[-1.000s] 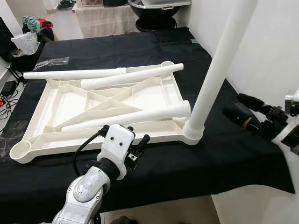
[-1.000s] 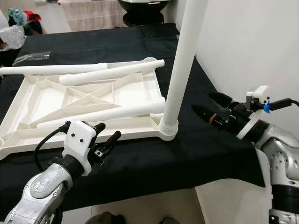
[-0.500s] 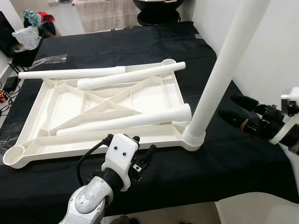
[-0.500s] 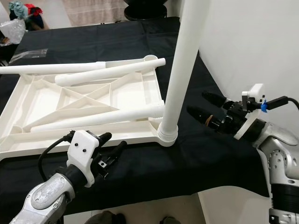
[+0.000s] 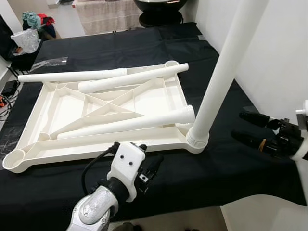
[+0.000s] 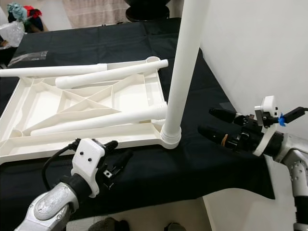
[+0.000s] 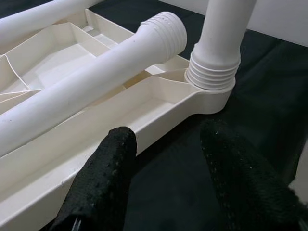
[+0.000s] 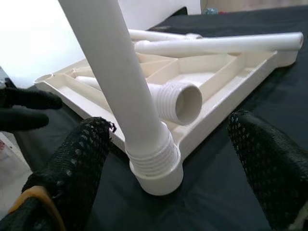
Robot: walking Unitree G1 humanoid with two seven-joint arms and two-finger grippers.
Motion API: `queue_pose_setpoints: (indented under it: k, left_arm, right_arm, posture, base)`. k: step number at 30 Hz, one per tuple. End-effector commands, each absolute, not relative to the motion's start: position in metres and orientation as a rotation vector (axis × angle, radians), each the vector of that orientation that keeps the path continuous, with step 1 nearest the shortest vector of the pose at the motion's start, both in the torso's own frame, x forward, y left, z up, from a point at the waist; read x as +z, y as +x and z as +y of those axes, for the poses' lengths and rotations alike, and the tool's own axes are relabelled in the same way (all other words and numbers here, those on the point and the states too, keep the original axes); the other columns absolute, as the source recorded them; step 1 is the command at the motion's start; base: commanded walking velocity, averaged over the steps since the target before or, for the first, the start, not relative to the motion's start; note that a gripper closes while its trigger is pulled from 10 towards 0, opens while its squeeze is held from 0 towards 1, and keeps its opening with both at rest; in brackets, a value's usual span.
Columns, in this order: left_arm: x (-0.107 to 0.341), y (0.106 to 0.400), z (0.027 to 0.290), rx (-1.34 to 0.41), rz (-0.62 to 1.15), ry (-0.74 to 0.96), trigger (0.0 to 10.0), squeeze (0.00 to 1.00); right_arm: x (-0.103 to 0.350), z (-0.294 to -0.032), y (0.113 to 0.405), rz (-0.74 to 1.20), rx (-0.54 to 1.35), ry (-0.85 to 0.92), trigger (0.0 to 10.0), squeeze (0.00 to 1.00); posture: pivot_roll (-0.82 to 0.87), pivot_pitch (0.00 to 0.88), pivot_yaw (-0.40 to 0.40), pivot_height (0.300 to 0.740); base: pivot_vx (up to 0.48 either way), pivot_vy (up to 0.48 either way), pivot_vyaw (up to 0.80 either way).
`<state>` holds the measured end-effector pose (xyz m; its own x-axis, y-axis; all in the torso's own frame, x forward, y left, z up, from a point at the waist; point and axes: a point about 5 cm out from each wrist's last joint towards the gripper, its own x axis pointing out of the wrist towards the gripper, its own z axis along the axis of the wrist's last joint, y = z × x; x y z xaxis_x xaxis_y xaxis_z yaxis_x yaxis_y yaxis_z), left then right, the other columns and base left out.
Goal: Building children table
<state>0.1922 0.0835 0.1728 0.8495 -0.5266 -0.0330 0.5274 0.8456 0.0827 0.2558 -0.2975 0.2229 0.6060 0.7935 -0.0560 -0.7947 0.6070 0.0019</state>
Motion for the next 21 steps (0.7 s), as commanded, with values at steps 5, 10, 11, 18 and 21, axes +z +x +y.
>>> queue_pose_setpoints:
  k: [5,10,11,18,21]
  left_arm:
    - [0.169,0.189,0.084,-0.563,0.019,0.092,10.0,0.00]
    - [0.168,0.186,0.083,-0.572,0.018,0.095,10.0,0.00]
    - [0.169,0.187,0.082,-0.574,0.015,0.093,10.0,0.00]
    - [0.164,0.186,0.085,-0.562,0.025,0.092,10.0,0.00]
    - [0.165,0.187,0.087,-0.534,-0.002,0.090,10.0,0.00]
  right_arm:
    - [0.229,-0.286,0.257,0.006,0.963,-0.022,10.0,0.00]
    - [0.231,-0.276,0.260,-0.022,0.996,-0.028,10.0,0.00]
    - [0.231,-0.275,0.260,-0.027,0.997,-0.034,10.0,0.00]
    - [0.235,-0.269,0.262,-0.046,1.007,-0.037,10.0,0.00]
    - [0.236,-0.263,0.261,-0.057,1.027,-0.034,10.0,0.00]
  posture:
    - [0.03,0.152,0.015,0.740]
    - [0.02,0.143,0.013,0.740]
    - [0.02,0.141,0.012,0.740]
    - [0.02,0.140,0.013,0.740]
    - [0.02,0.132,0.012,0.740]
  base:
    - [0.000,0.000,0.00]
    - [0.000,0.000,0.00]
    - [0.000,0.000,0.00]
    - [0.000,0.000,0.00]
    - [0.000,0.000,0.00]
